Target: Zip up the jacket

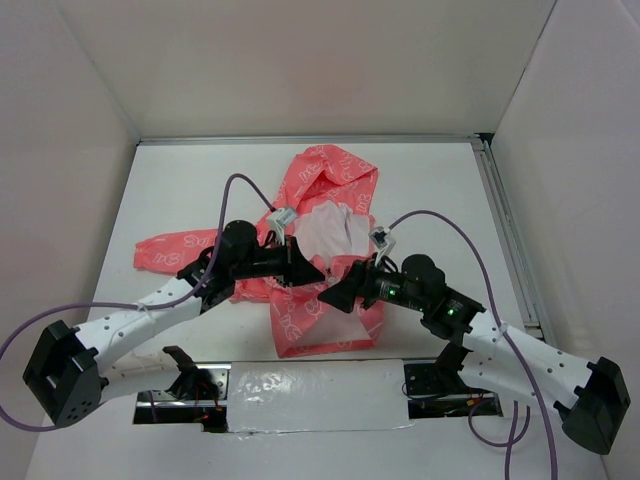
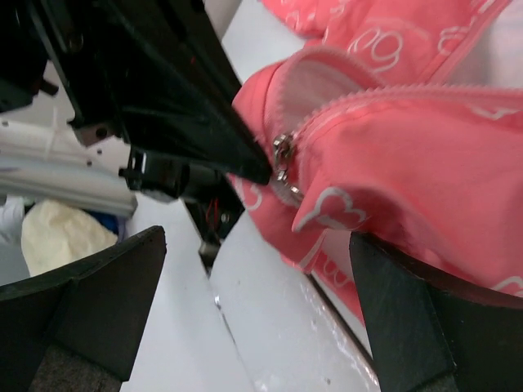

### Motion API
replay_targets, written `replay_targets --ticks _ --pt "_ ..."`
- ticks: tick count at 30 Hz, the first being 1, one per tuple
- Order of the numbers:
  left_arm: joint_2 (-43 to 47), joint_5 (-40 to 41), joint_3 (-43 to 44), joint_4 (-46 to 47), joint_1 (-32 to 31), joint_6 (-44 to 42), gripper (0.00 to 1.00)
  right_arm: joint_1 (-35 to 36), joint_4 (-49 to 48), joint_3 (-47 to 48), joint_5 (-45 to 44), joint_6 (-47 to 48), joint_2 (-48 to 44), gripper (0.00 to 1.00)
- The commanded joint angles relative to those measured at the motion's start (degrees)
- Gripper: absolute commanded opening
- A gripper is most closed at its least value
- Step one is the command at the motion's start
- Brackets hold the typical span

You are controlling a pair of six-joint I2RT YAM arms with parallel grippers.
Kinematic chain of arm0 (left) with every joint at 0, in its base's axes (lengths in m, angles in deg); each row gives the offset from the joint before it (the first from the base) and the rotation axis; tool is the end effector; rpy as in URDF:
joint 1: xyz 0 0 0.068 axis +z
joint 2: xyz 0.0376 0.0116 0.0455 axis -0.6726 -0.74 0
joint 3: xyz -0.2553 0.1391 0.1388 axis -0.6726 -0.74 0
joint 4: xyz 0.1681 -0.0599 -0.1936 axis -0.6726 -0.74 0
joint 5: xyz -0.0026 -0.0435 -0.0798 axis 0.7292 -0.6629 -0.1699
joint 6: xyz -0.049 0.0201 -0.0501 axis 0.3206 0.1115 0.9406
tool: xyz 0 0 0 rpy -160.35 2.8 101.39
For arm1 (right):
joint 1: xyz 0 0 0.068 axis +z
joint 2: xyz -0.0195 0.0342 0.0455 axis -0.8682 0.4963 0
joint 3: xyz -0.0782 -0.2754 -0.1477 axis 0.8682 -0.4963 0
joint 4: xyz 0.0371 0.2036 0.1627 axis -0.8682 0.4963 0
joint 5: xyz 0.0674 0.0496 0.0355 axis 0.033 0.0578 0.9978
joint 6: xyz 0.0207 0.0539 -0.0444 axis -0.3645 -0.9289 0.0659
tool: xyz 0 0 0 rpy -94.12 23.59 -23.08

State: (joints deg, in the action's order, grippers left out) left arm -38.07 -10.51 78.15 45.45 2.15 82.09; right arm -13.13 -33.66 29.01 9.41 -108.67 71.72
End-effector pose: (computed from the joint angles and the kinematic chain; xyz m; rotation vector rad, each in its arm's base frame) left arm 0.1786 -0.1877 0.3234 0.3247 2.0289 -1.4208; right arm 0.1053 0.1406 0.2889 -0.3410 1.9822 1.3362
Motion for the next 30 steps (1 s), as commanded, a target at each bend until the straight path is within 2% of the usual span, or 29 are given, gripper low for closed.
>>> replay_targets --ticks 1,3,6,7,10,12,17,20,22,23,25,28,29,30 --pt "2.1 -0.7 0.7 1.7 0.5 0.4 0.0 0.5 -9.7 -1.5 -7.3 -3.4 -0.7 1.0" --pt "2.1 -0.3 0.6 1.5 0.5 0.6 0.0 0.4 -10.5 -1.5 -7.9 -3.6 -0.8 1.0" --pt "1.8 -0.9 0.3 2.2 0.5 1.0 0.0 0.4 -13.2 -2.1 -7.1 -4.4 -0.3 0.96" --pt "1.4 -0.6 0.3 2.3 0.5 1.0 0.0 0.4 -13.3 -1.9 -6.7 -4.3 0.0 0.92" --pt "0.7 -0.7 0.4 2.7 0.5 1.2 0.0 0.6 -14.8 -2.1 -5.7 -4.4 0.2 0.9" --pt "0.4 -0.5 0.3 2.8 0.5 1.2 0.0 0.6 -14.8 -2.0 -5.5 -4.4 0.3 0.82" --pt "0.2 -0.5 0.4 3.8 0.5 1.9 0.0 0.6 -13.2 -1.1 -5.1 -4.1 1.5 0.73" --pt "0.2 -0.7 0.4 3.9 0.5 2.1 0.0 0.6 -13.0 -0.7 -4.6 -4.0 2.4 0.62" --pt "0.4 -0.8 0.4 3.8 0.5 2.1 0.0 0.6 -12.7 -0.5 -4.8 -3.9 2.9 0.58" --pt "0.4 -0.9 0.3 3.9 0.5 2.1 0.0 0.6 -12.7 -0.5 -5.1 -3.9 3.0 0.48" --pt "0.7 -0.7 0.2 3.8 0.5 2.1 0.0 0.6 -13.0 -0.7 -5.6 -4.3 2.9 0.35" --pt "0.8 -0.5 0.1 3.6 0.5 2.0 0.0 0.6 -12.7 -0.3 -5.4 -3.9 2.8 0.34" --pt "0.7 -0.8 0.0 3.8 0.5 2.1 0.0 0.6 -12.3 0.0 -5.6 -3.8 2.7 0.29" --pt "0.7 -1.0 0.0 3.9 0.5 2.0 0.0 0.6 -11.8 0.2 -6.6 -4.3 2.9 0.21"
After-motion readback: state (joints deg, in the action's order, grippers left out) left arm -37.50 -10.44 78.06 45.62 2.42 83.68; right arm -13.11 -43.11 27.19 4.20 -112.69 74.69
